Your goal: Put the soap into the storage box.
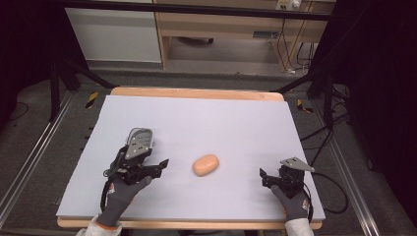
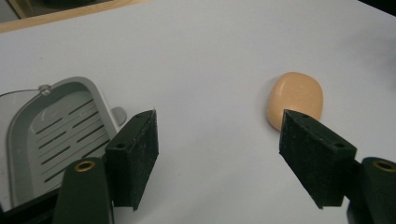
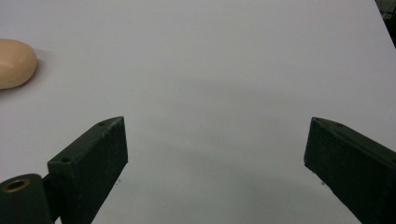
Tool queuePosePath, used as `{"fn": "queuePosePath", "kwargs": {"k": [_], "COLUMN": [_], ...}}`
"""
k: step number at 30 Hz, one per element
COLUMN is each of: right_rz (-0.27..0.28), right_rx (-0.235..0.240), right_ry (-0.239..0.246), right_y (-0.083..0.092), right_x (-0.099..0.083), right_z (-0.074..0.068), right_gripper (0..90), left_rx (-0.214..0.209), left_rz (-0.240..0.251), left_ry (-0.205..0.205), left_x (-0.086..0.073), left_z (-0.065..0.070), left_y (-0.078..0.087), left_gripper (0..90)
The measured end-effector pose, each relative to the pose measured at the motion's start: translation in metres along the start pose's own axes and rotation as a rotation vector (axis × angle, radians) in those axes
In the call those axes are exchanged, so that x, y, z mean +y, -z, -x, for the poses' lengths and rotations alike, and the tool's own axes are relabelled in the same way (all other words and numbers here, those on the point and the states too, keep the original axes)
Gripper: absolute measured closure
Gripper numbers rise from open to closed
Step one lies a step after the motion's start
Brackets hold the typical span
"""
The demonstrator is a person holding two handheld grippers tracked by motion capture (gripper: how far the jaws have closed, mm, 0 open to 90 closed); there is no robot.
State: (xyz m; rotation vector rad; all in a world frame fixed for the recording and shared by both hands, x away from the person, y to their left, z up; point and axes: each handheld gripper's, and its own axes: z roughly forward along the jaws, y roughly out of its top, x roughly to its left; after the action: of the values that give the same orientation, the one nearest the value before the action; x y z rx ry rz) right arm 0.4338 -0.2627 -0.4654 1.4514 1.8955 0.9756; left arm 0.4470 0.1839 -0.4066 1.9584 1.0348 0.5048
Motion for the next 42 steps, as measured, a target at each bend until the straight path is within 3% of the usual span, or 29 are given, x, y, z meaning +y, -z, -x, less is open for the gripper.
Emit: {"fn": "queuePosePath", "kwargs": {"k": [13,42], "right_rz": [-0.001,-0.011], "right_rx": [0.005,0.009], "right_ry": [0.003,-0.001], "right_y": [-0.001,-0.002], "right_x": [0.001,0.001], "right_z": [-0.001,-0.001], "right_gripper": [6.3,6.2], "left_rx": [-0.043,-0.09], "left_rz": [-0.035,-0.097], "left_ry": [-0.051,-0.09], "left_x": [0.014,0.025], "left_z": [0.025,0.051], "left_y": [-0.026,-0.065], "left_gripper": [27.7,27.4]}}
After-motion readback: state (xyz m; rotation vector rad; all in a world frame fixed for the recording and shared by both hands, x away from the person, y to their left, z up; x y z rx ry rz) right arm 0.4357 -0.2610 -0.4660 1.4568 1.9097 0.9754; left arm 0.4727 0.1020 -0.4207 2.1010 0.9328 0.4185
